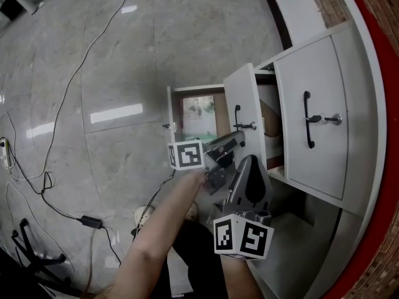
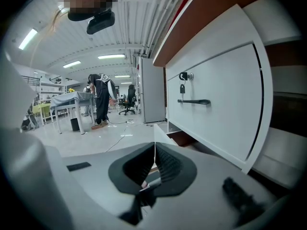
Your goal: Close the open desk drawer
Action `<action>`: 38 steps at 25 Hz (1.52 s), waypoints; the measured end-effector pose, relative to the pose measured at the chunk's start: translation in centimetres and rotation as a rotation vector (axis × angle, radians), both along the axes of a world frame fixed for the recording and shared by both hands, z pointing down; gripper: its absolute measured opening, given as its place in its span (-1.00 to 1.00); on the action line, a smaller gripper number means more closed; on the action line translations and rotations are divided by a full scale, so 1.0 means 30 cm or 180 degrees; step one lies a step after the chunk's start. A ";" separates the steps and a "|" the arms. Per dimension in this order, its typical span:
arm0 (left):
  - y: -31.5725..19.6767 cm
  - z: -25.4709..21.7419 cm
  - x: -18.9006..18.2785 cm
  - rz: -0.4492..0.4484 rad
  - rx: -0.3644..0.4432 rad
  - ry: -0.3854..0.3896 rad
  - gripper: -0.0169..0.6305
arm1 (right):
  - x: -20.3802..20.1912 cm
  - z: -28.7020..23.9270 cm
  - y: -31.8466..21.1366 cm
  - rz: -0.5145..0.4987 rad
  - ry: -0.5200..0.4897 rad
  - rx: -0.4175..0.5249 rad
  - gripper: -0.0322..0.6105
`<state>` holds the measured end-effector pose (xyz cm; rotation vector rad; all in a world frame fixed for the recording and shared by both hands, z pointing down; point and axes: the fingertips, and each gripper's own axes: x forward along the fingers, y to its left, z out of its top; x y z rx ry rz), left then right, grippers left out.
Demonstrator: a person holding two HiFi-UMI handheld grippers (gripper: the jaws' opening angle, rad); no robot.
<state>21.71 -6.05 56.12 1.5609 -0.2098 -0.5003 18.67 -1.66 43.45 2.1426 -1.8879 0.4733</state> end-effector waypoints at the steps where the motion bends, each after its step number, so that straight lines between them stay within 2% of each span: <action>1: -0.001 0.000 0.013 0.0016 0.0007 0.0013 -0.86 | 0.011 0.007 0.000 0.0029 0.0021 -0.0002 -0.86; 12: -0.023 -0.001 0.121 0.0203 0.0152 0.0097 -0.85 | 0.099 0.045 -0.021 0.0207 0.0220 0.0090 -0.86; 26: -0.050 -0.001 0.238 0.0225 0.0131 0.0172 -0.85 | 0.187 0.056 -0.014 0.0353 0.0298 0.0097 -0.86; 32: -0.047 -0.009 0.239 0.0279 0.0327 0.0067 -0.83 | 0.185 0.068 -0.025 0.0347 0.0289 0.0099 -0.86; 33: -0.047 -0.003 0.234 0.0278 0.0323 0.0030 -0.77 | 0.181 0.071 -0.026 0.0338 0.0279 0.0094 -0.86; 34: -0.049 0.006 0.222 0.0267 0.0306 -0.0015 -0.58 | 0.176 0.073 -0.026 0.0327 0.0263 0.0090 -0.86; 35: -0.051 0.014 0.205 0.0244 0.0289 -0.0063 -0.49 | 0.170 0.073 -0.027 0.0317 0.0246 0.0088 -0.86; 38: -0.060 0.022 0.138 0.0106 0.0250 -0.0191 -0.49 | 0.159 0.058 -0.025 0.0277 0.0223 0.0069 -0.86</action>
